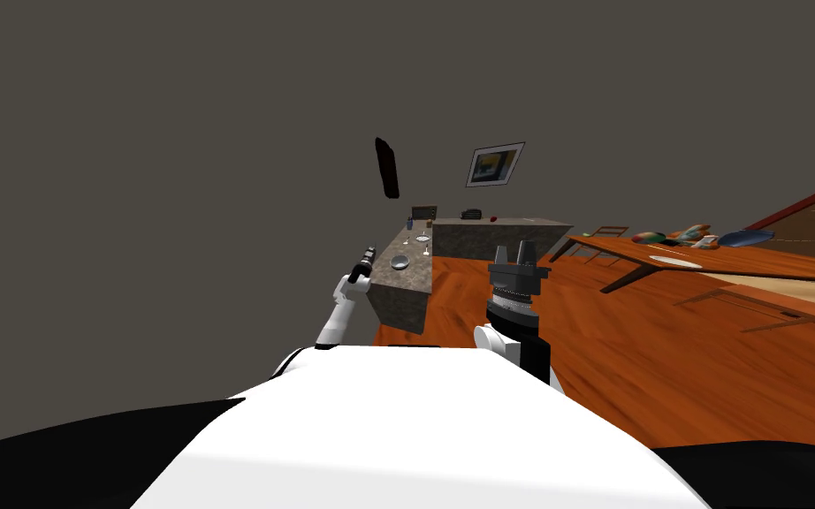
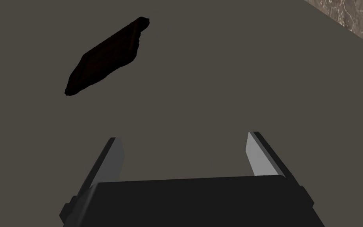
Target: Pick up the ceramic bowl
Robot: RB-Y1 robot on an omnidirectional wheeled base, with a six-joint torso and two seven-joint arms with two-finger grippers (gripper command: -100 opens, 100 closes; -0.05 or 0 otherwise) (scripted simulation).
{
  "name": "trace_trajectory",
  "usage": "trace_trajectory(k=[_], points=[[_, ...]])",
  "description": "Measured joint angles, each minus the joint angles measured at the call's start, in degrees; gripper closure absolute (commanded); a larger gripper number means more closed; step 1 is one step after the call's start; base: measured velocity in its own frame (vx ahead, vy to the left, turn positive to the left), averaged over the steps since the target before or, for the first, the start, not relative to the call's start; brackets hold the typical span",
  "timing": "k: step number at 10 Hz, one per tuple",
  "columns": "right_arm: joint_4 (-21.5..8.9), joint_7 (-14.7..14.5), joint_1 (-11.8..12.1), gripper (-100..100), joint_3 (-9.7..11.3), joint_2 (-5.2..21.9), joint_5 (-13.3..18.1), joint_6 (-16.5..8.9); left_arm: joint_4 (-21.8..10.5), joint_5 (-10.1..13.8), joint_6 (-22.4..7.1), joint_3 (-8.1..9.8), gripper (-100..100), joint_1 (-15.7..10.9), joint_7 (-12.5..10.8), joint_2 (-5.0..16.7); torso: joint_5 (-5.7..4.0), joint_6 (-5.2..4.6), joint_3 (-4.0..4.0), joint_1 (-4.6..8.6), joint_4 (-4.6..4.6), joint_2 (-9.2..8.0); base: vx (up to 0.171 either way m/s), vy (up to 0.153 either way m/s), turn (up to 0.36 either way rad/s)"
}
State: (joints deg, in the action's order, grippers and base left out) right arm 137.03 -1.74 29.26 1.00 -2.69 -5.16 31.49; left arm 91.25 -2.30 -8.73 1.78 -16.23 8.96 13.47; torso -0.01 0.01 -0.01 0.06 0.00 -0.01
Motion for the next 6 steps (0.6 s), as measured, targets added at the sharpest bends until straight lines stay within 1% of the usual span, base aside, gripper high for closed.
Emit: trace_trajectory(k=[3, 4, 5, 6], points=[[0.00, 0.00, 0.00, 0, 0.00, 0.00, 0.00, 0.00, -4.86, 0.36, -4.57, -0.07, -100, -4.56, 0.43, 0.85, -0.01, 0.00, 0.00, 0.04, 0.00, 0.00, -0.006, -0.020, 0.006], [0.00, 0.00, 0.00, 0, 0.00, 0.00, 0.00, 0.00, -5.77, 0.29, -5.28, -0.06, -100, -5.10, 0.49, 0.76, 0.00, 0.01, 0.01, 0.00, -0.01, 0.01, -0.002, -0.023, 0.012], [0.00, 0.00, 0.00, 0, 0.00, 0.00, 0.00, 0.00, -7.68, 0.31, -6.58, -0.02, -100, -6.97, 0.68, 0.90, -0.01, 0.00, 0.01, 0.03, -0.01, 0.02, -0.003, -0.022, 0.004], [0.00, 0.00, 0.00, 0, 0.00, 0.00, 0.00, 0.00, -9.14, 0.66, -7.98, -0.11, -100, -8.14, 0.75, 1.41, 0.00, 0.01, 0.01, 0.02, -0.01, 0.02, 0.000, -0.033, 0.011]])
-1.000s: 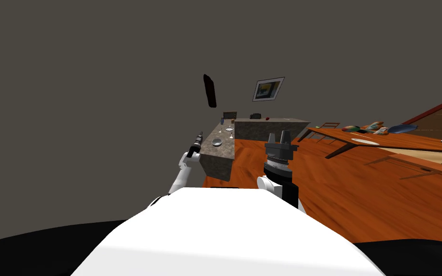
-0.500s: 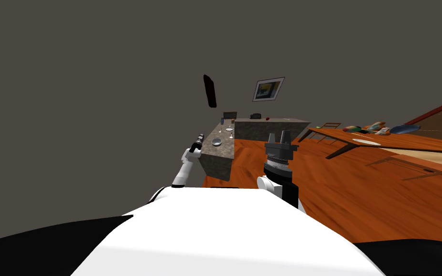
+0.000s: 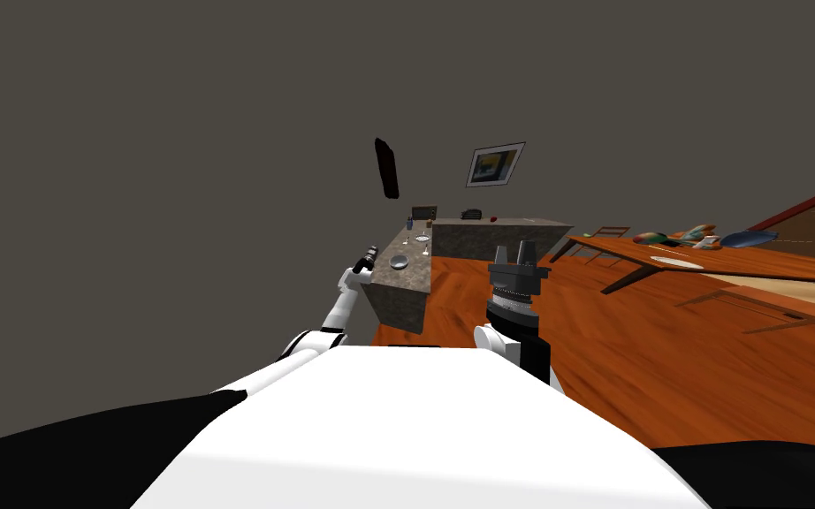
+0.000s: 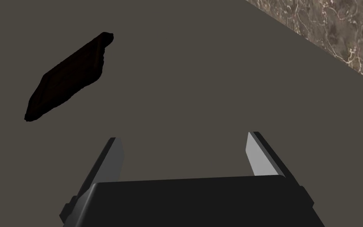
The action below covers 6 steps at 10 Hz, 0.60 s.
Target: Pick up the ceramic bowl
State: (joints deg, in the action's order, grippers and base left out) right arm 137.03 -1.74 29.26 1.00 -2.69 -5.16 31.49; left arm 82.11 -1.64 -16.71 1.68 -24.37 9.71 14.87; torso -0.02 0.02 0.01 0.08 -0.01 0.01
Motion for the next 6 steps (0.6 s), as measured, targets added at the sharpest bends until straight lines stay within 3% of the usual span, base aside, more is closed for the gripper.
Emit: trace_trajectory(k=[3, 6], points=[[0.00, 0.00, 0.00, 0, 0.00, 0.00, 0.00, 0.00, -5.36, 0.27, -4.69, 0.03, -100, -5.24, 0.52, 0.53, -0.01, 0.00, 0.01, 0.04, 0.00, 0.01, 0.000, -0.028, 0.005], [0.00, 0.00, 0.00, 0, 0.00, 0.00, 0.00, 0.00, -9.35, 0.86, -8.70, -0.09, -100, -8.46, 0.80, 1.18, 0.00, 0.00, 0.00, 0.01, 0.00, 0.01, 0.002, -0.020, 0.003]])
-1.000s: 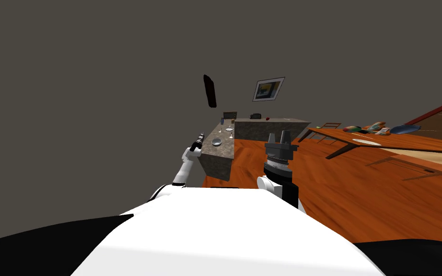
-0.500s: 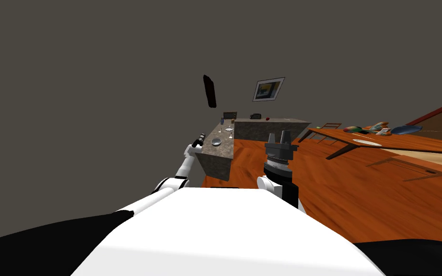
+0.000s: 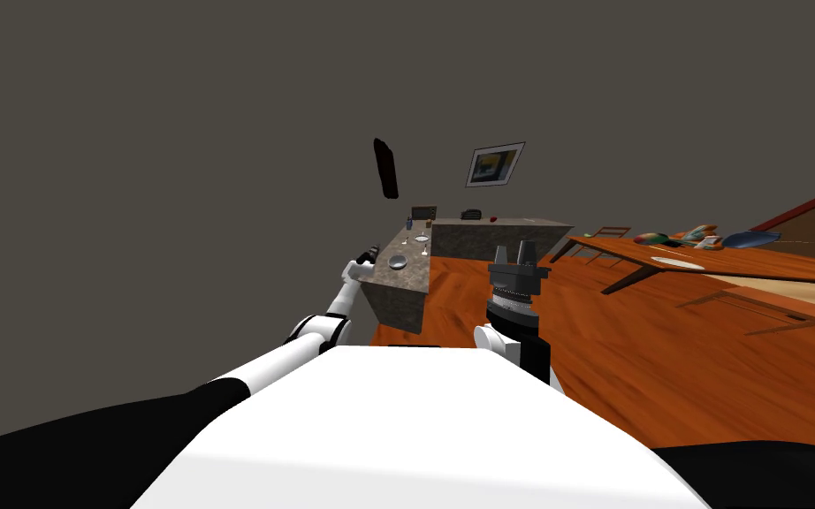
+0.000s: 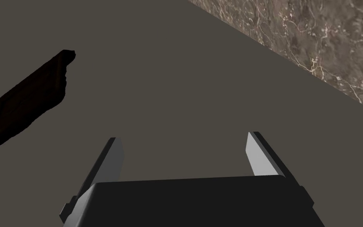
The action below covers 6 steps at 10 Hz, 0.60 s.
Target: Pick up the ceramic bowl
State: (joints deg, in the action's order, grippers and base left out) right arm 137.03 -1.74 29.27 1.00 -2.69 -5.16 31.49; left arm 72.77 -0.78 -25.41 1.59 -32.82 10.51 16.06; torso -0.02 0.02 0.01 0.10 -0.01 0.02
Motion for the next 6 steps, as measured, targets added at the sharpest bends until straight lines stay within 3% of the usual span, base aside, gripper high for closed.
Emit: trace_trajectory(k=[6], points=[[0.00, 0.00, 0.00, 0, 0.00, 0.00, 0.00, 0.00, -9.26, 0.70, -7.65, 0.03, -100, -7.71, 0.61, 0.68, -0.01, 0.00, 0.02, 0.04, -0.01, 0.02, 0.008, -0.028, 0.001]])
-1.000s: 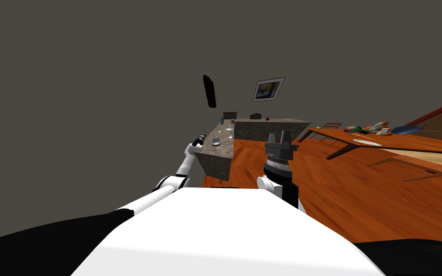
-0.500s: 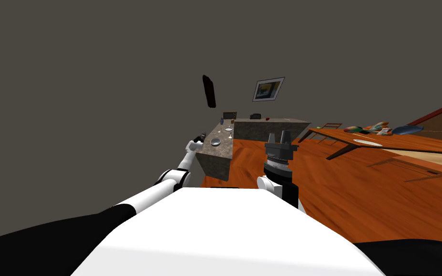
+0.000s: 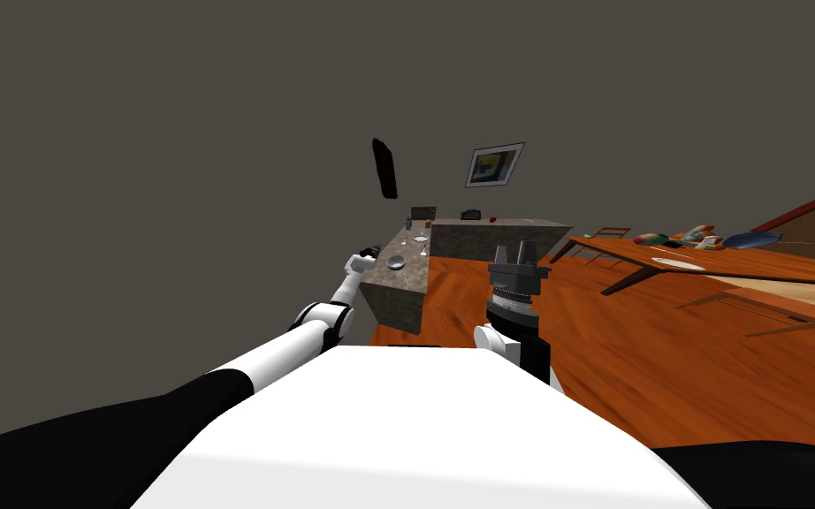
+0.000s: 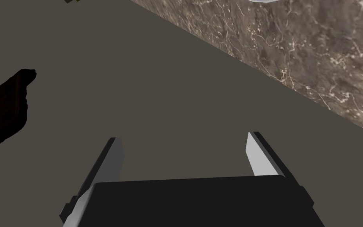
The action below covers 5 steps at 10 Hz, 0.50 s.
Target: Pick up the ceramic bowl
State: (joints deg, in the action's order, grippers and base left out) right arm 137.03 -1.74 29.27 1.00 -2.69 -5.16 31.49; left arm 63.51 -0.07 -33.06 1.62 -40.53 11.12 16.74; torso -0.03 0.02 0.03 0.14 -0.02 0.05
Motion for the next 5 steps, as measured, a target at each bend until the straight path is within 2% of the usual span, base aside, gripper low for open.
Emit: trace_trajectory(k=[5], points=[[0.00, 0.00, 0.00, 0, 0.00, 0.00, 0.00, 0.00, -7.62, 0.62, -6.71, -0.01, -100, -6.07, 0.34, 0.35, 0.01, 0.01, 0.00, -0.04, -0.01, 0.00, 0.011, -0.027, -0.001]])
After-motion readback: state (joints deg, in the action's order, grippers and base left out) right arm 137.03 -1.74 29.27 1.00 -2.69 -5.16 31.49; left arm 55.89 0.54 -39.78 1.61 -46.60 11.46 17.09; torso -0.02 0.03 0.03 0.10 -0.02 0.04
